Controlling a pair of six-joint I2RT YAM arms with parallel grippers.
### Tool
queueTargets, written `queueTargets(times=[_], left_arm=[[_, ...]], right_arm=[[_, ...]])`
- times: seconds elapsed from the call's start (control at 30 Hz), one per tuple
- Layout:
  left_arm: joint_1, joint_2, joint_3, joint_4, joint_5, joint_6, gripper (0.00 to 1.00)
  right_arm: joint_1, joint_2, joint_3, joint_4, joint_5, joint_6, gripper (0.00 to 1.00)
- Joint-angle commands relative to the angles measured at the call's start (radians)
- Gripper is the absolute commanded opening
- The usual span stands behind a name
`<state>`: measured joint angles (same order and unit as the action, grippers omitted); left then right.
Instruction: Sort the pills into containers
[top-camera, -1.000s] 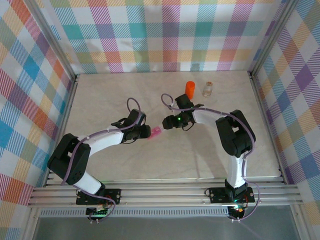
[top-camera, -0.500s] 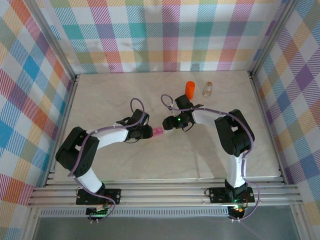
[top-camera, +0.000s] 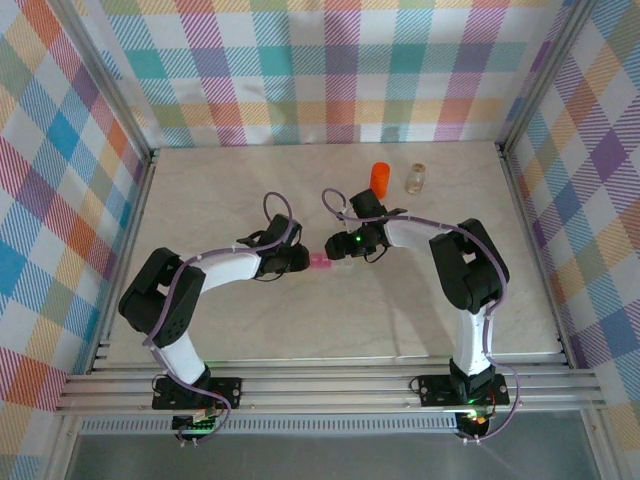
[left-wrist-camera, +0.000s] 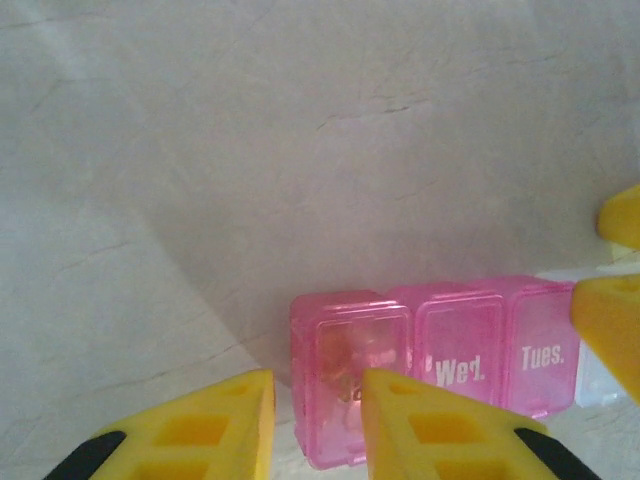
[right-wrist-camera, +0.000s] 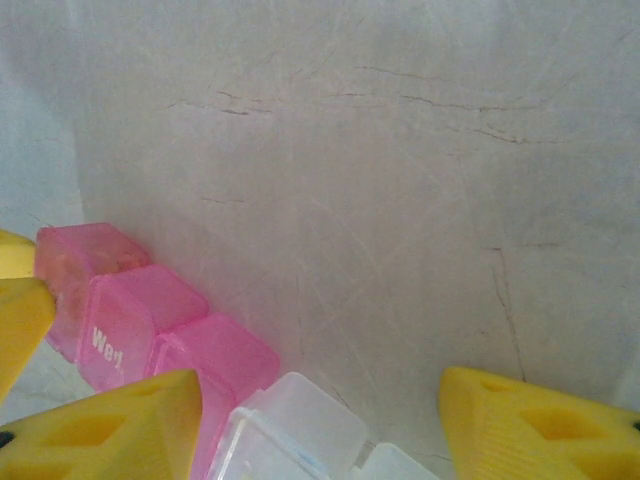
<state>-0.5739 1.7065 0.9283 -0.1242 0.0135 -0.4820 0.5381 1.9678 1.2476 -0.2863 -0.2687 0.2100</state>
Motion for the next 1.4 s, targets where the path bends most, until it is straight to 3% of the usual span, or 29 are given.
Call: queueTargets(times=[0.0, 0.33, 0.57, 0.7, 0.8, 0.87, 1.17, 1.37], left_arm=[[0.003, -0.046, 0.008, -0.142, -0.025, 0.008, 0.29], [0.005, -0.158, 0.029, -0.112, -0.017, 0.08, 0.37], [0.005, -0.18, 0.046, -0.038, -0.047, 0.338, 0.38], [0.005, -0.199, 0.0, 0.12, 0.034, 0.501, 0.56], [0.005, -0.216, -0.107, 0.33, 0.11, 0.644, 0.61], [0.005, -0.204, -0.139, 0.372, 0.158, 0.742, 0.62], [0.027, -0.094, -0.016, 0.114, 0.274, 1.119, 0.64], [0.06, 0.009, 0.107, -0.087, 0.291, 1.239, 0.64]], right_arm=[[0.006, -0.021, -0.012, -0.034, 0.025, 0.009, 0.65], [0.005, -0.134, -0.08, -0.018, 0.049, 0.084, 0.65], [0.006, -0.136, -0.122, 0.0, 0.038, 0.121, 0.61], [0.005, -0.125, -0.137, 0.019, 0.033, 0.13, 0.6], [0.005, -0.106, -0.132, 0.024, 0.026, 0.129, 0.52], [0.003, -0.095, -0.131, 0.027, 0.02, 0.126, 0.48], [-0.037, -0.047, -0.11, 0.026, -0.058, 0.084, 0.4], [-0.053, -0.021, -0.099, 0.036, -0.127, 0.065, 0.38]])
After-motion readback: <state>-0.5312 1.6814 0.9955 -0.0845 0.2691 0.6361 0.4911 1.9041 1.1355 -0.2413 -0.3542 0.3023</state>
